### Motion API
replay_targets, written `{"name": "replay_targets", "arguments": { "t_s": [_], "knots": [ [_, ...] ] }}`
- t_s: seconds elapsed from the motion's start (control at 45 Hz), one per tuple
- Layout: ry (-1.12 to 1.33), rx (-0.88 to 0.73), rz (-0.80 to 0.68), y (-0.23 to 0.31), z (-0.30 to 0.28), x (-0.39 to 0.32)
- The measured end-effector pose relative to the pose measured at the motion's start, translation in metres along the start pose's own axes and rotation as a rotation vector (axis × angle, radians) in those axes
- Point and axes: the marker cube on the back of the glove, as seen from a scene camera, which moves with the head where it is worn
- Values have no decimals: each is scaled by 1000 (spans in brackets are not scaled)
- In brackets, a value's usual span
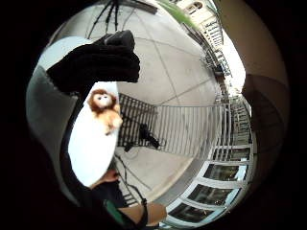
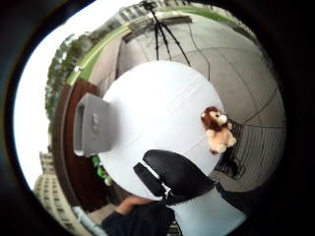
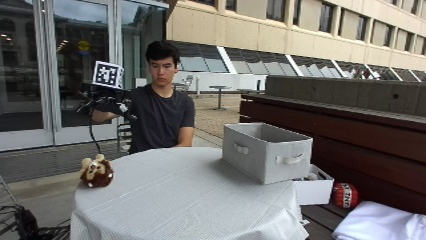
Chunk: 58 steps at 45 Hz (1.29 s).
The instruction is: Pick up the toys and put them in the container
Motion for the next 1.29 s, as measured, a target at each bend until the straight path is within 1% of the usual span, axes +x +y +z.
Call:
{"name": "replay_targets", "arguments": {
  "t_s": [0.156,0.2,0.222,0.244,0.311,0.356,0.378,0.444,0.511,0.6,1.089,1.222,1.289],
  "knots": [
    [-20,-60,-270,0,34,22],
    [-33,-53,-344,-5,51,28],
    [-40,-42,-334,-8,62,29],
    [-45,-35,-293,-8,71,29],
    [-50,-68,-94,-4,89,25],
    [-53,-95,-5,0,98,23],
    [-56,-94,0,1,103,24],
    [-64,-87,-69,1,120,28],
    [-61,-157,-18,9,134,30],
    [-74,-184,35,11,150,30],
    [-111,-326,-8,25,207,27],
    [-102,-383,15,20,218,25],
    [-110,-437,29,21,221,27]
  ]
}}
